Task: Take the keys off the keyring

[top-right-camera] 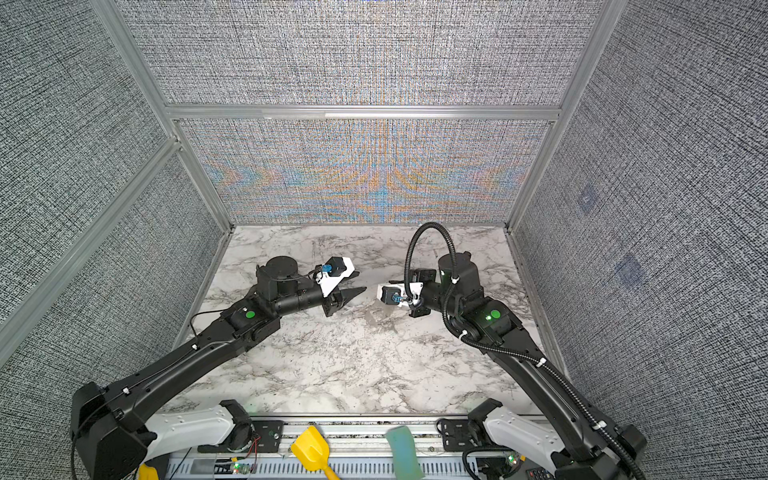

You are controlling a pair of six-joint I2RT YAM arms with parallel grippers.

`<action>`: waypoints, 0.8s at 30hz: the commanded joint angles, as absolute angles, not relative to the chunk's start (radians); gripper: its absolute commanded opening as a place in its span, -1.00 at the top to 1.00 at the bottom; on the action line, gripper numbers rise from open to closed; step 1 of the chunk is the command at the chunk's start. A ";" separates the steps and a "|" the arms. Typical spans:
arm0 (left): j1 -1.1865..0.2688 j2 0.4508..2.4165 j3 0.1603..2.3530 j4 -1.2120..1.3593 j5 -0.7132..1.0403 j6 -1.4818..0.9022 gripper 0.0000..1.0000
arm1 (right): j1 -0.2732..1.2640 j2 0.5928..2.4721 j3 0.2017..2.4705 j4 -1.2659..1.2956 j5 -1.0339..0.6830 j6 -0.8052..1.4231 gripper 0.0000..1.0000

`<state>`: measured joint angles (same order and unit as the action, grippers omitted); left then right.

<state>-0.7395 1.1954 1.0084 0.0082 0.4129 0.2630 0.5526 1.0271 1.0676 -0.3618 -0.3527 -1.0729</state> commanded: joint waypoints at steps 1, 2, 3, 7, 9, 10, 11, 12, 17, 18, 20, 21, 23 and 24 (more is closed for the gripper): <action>-0.729 1.207 1.030 -0.018 0.494 0.290 0.10 | 0.555 1.020 1.074 -0.358 -0.399 -1.151 1.00; -0.726 1.212 1.034 -0.021 0.510 0.294 0.10 | 0.555 1.017 1.074 -0.359 -0.403 -1.164 1.00; -0.723 1.221 1.041 -0.025 0.526 0.297 0.09 | 0.555 1.016 1.075 -0.358 -0.406 -1.175 1.00; -0.722 1.252 1.048 -0.001 0.575 0.284 0.09 | 0.561 1.013 1.078 -0.353 -0.418 -1.205 1.00; -0.724 1.259 1.038 0.032 0.615 0.269 0.09 | 0.567 1.012 1.079 -0.357 -0.410 -1.227 1.00; -0.723 1.263 1.031 0.051 0.622 0.258 0.09 | 0.569 1.013 1.078 -0.355 -0.405 -1.237 1.00; -0.722 1.266 1.026 0.064 0.625 0.255 0.10 | 0.572 1.013 1.080 -0.357 -0.403 -1.246 1.00; -0.722 1.270 1.018 0.081 0.627 0.253 0.10 | 0.573 1.013 1.080 -0.358 -0.405 -1.254 1.00; -0.723 1.290 0.990 0.171 0.641 0.227 0.10 | 0.576 1.021 1.079 -0.342 -0.408 -1.261 1.00; -0.722 1.294 0.985 0.184 0.647 0.226 0.11 | 0.578 1.023 1.079 -0.338 -0.408 -1.262 1.00; -0.722 1.297 0.978 0.200 0.648 0.220 0.11 | 0.579 1.026 1.078 -0.331 -0.409 -1.267 1.00; -0.722 1.296 0.973 0.205 0.649 0.219 0.12 | 0.580 1.028 1.077 -0.327 -0.407 -1.269 1.00; -0.723 1.292 0.969 0.209 0.653 0.220 0.13 | 0.579 1.028 1.077 -0.323 -0.405 -1.274 1.00; -0.723 1.291 0.967 0.211 0.658 0.217 0.14 | 0.581 1.028 1.075 -0.318 -0.404 -1.275 1.00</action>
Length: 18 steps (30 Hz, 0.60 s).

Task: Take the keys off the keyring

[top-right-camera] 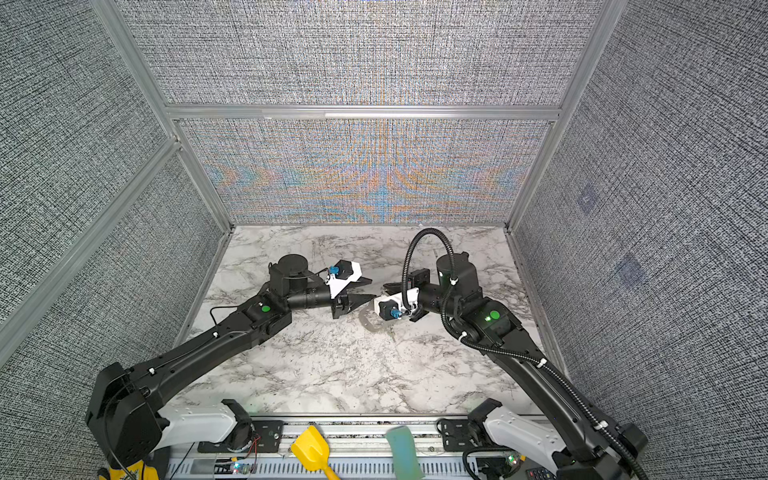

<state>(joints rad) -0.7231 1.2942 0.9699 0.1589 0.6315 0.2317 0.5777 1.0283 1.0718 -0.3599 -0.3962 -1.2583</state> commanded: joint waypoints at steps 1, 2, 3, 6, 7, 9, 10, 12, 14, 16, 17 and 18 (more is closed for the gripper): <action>-0.723 1.290 0.961 0.218 0.665 0.210 0.15 | 0.581 1.027 1.070 -0.308 -0.401 -1.276 1.00; -0.723 1.292 0.957 0.226 0.676 0.205 0.15 | 0.583 1.027 1.066 -0.296 -0.398 -1.279 1.00; -0.723 1.292 0.950 0.242 0.685 0.197 0.15 | 0.586 1.025 1.060 -0.285 -0.394 -1.281 1.00; -0.724 1.298 0.931 0.282 0.703 0.173 0.15 | 0.592 1.029 1.054 -0.269 -0.380 -1.300 1.00; -0.724 1.302 0.927 0.294 0.705 0.165 0.16 | 0.594 1.027 1.051 -0.264 -0.372 -1.309 1.00; -0.725 1.310 0.927 0.311 0.712 0.155 0.17 | 0.598 1.028 1.049 -0.258 -0.364 -1.322 1.00; -0.726 1.314 0.927 0.318 0.717 0.150 0.18 | 0.599 1.029 1.049 -0.255 -0.361 -1.327 1.00; -0.726 1.317 0.927 0.329 0.721 0.145 0.19 | 0.600 1.028 1.045 -0.242 -0.351 -1.334 1.00; -0.726 1.317 0.925 0.333 0.722 0.145 0.20 | 0.604 1.028 1.041 -0.227 -0.348 -1.338 1.00; -0.727 1.316 0.922 0.337 0.722 0.144 0.22 | 0.606 1.028 1.041 -0.219 -0.347 -1.341 1.00; -0.727 1.315 0.921 0.340 0.724 0.143 0.24 | 0.607 1.028 1.040 -0.218 -0.347 -1.343 1.00; -0.727 1.313 0.917 0.346 0.726 0.142 0.25 | 0.610 1.028 1.039 -0.216 -0.347 -1.345 1.00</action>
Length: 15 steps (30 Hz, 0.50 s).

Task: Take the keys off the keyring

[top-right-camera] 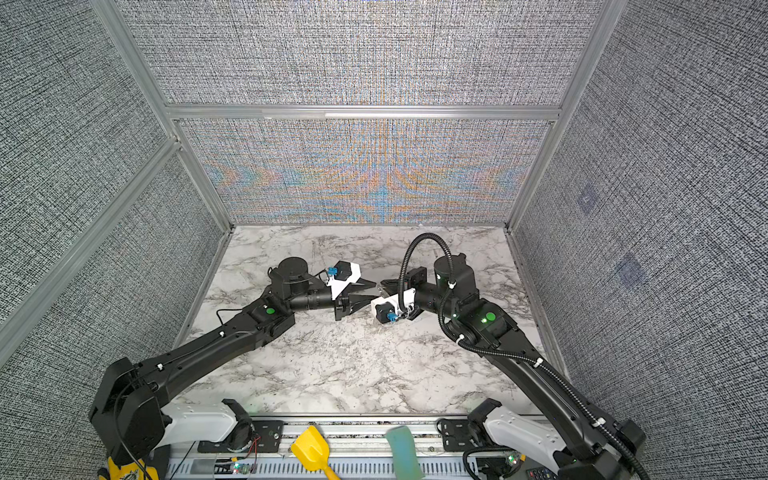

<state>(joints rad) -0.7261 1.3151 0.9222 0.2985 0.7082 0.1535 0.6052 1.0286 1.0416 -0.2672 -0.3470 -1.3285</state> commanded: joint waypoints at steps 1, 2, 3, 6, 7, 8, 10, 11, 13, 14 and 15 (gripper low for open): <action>-0.727 1.312 0.912 0.352 0.726 0.139 0.26 | 0.610 1.028 1.038 -0.215 -0.345 -1.347 1.00; -0.729 1.313 0.910 0.357 0.725 0.137 0.27 | 0.611 1.029 1.038 -0.214 -0.345 -1.348 1.00; -0.729 1.312 0.908 0.360 0.727 0.138 0.28 | 0.612 1.029 1.037 -0.212 -0.345 -1.349 1.00; -0.730 1.314 0.905 0.368 0.725 0.138 0.31 | 0.617 1.026 1.037 -0.205 -0.353 -1.348 1.00; -0.730 1.313 0.903 0.370 0.724 0.137 0.34 | 0.618 1.027 1.037 -0.202 -0.356 -1.347 1.00; -0.730 1.313 0.901 0.371 0.721 0.138 0.35 | 0.618 1.027 1.038 -0.204 -0.355 -1.347 1.00; -0.732 1.311 0.900 0.375 0.718 0.139 0.42 | 0.621 1.026 1.039 -0.208 -0.357 -1.346 1.00; -0.732 1.309 0.899 0.377 0.717 0.139 0.45 | 0.621 1.026 1.038 -0.209 -0.357 -1.346 1.00; -0.732 1.304 0.897 0.383 0.716 0.139 0.51 | 0.623 1.024 1.036 -0.209 -0.356 -1.344 1.00; -0.731 1.302 0.895 0.386 0.716 0.138 0.55 | 0.623 1.023 1.035 -0.209 -0.355 -1.345 1.00; -0.732 1.299 0.895 0.387 0.718 0.139 0.59 | 0.624 1.023 1.036 -0.210 -0.353 -1.345 1.00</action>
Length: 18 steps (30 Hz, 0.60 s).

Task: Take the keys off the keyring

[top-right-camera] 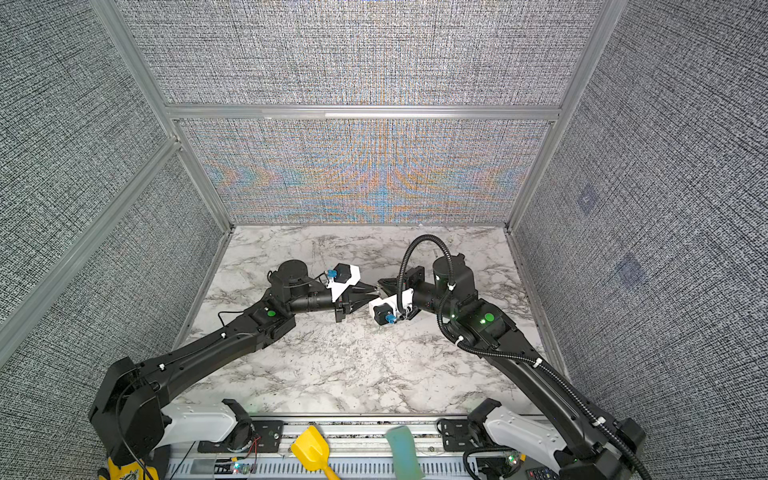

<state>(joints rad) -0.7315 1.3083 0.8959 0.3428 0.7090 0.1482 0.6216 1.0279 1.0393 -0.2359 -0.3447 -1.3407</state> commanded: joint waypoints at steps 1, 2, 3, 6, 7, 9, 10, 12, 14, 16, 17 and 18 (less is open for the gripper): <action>-0.732 1.299 0.893 0.386 0.718 0.141 0.62 | 0.625 1.023 1.036 -0.209 -0.351 -1.344 1.00; -0.732 1.298 0.892 0.387 0.718 0.141 0.65 | 0.624 1.023 1.035 -0.209 -0.350 -1.345 1.00; -0.732 1.295 0.891 0.387 0.718 0.141 0.67 | 0.627 1.024 1.035 -0.209 -0.350 -1.346 1.00; -0.732 1.292 0.885 0.389 0.716 0.141 0.69 | 0.627 1.025 1.035 -0.206 -0.350 -1.348 1.00; -0.732 1.293 0.883 0.391 0.716 0.140 0.69 | 0.629 1.025 1.037 -0.207 -0.350 -1.347 1.00; -0.733 1.290 0.881 0.395 0.715 0.140 0.74 | 0.630 1.024 1.037 -0.206 -0.350 -1.347 1.00; -0.733 1.291 0.881 0.397 0.714 0.138 0.75 | 0.629 1.025 1.038 -0.206 -0.348 -1.347 1.00; -0.733 1.290 0.881 0.400 0.713 0.139 0.77 | 0.631 1.025 1.035 -0.203 -0.350 -1.345 1.00; -0.733 1.289 0.880 0.407 0.713 0.137 0.78 | 0.634 1.025 1.032 -0.202 -0.348 -1.346 1.00; -0.733 1.289 0.878 0.408 0.716 0.137 0.82 | 0.635 1.025 1.032 -0.199 -0.345 -1.347 1.00; -0.733 1.289 0.877 0.409 0.716 0.137 0.82 | 0.636 1.025 1.031 -0.197 -0.343 -1.348 1.00; -0.733 1.289 0.878 0.407 0.716 0.137 0.84 | 0.635 1.024 1.030 -0.195 -0.339 -1.350 1.00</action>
